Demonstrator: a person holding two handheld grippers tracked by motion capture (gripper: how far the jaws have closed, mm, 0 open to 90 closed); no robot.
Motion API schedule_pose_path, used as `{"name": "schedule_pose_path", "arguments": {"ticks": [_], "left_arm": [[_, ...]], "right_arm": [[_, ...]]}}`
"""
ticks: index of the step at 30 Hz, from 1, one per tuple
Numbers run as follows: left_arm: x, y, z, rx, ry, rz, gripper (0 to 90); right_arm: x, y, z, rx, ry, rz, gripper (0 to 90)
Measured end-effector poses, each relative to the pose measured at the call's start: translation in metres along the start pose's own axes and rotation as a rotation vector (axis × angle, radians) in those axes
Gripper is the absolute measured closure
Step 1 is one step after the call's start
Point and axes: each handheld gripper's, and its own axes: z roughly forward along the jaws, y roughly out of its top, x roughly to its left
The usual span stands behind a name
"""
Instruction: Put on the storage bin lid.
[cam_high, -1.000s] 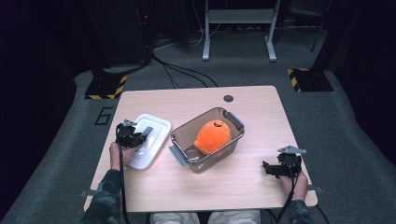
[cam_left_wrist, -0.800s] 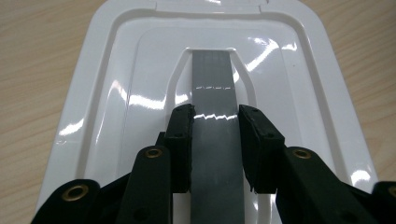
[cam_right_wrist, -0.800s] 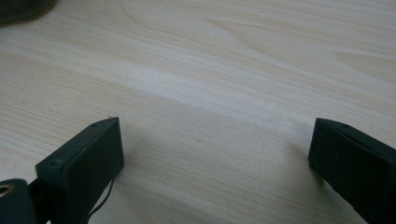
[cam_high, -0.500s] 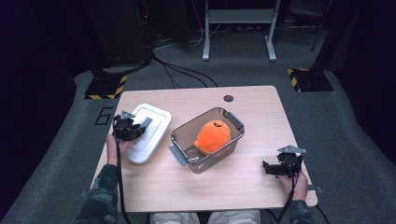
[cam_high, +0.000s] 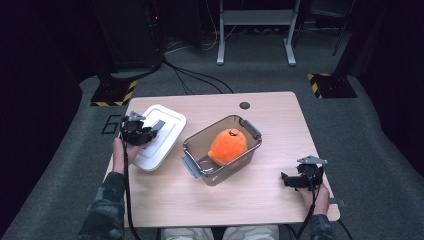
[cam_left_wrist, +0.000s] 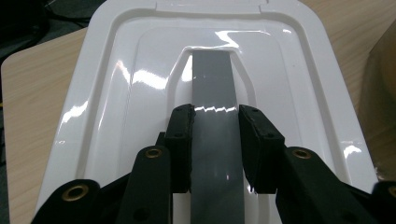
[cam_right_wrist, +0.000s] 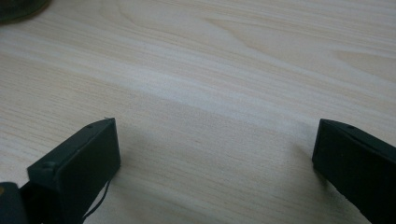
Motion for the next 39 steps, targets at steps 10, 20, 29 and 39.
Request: {"name": "schedule_pose_path", "arguments": {"ticks": [10,20,29,39], "left_arm": [[-0.011,0.023,-0.015,-0.040,-0.023,0.026,66.3],[-0.025,0.043,-0.025,-0.066,-0.063,0.063,66.3],[-0.043,0.059,-0.031,-0.084,-0.095,0.091,66.3],[-0.068,0.075,-0.031,-0.095,-0.141,0.142,66.3]], "right_arm": [[0.000,0.000,0.000,-0.001,-0.001,0.002,0.1],[0.000,0.000,0.000,-0.002,-0.005,0.006,0.1],[0.000,0.000,0.000,-0.001,-0.008,0.009,0.1],[0.000,0.000,0.000,-0.001,-0.011,0.010,0.1]]}}
